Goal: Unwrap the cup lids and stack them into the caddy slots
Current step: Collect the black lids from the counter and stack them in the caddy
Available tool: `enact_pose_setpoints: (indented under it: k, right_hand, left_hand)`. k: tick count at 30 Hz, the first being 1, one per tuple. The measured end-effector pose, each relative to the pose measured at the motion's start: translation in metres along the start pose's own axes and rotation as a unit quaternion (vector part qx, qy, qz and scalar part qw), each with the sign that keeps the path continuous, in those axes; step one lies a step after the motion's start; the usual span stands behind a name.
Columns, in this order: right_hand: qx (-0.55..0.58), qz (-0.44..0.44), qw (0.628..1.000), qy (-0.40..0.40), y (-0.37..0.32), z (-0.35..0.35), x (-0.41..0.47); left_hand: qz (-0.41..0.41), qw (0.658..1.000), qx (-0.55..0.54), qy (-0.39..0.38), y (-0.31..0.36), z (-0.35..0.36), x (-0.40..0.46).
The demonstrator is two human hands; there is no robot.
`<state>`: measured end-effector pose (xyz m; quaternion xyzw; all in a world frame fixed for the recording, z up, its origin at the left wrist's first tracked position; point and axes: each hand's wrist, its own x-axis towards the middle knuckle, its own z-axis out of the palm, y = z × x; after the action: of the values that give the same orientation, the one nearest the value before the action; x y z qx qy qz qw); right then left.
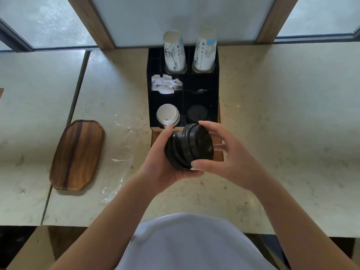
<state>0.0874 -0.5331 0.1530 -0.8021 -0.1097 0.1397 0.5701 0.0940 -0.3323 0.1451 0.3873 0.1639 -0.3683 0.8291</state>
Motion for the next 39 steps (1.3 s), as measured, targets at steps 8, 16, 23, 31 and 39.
enact_pose_setpoints:
  k: [8, 16, 23, 31, 39]
  right_hand:
    - [-0.076, -0.026, 0.996, -0.029, -0.013, 0.007, -0.020]
    - [-0.134, -0.032, 0.987, -0.078, -0.024, 0.013, -0.028]
    - [-0.236, -0.051, 0.968, -0.070, -0.029, 0.014, -0.029]
    - [-0.259, -0.012, 0.960, -0.104, -0.025, 0.012, -0.025]
    - [-0.107, 0.029, 0.987, -0.118, -0.003, 0.007, -0.016]
  left_hand:
    - [-0.012, 0.999, 0.040, 0.000, -0.011, 0.011, -0.029]
    - [-0.054, 0.995, 0.066, -0.059, -0.017, 0.009, -0.040]
    - [-0.053, 0.992, 0.062, -0.095, -0.019, 0.005, -0.042]
    - [-0.085, 0.991, 0.071, -0.071, -0.029, -0.002, -0.037]
    - [0.015, 0.999, 0.045, 0.001, -0.028, 0.009, -0.020]
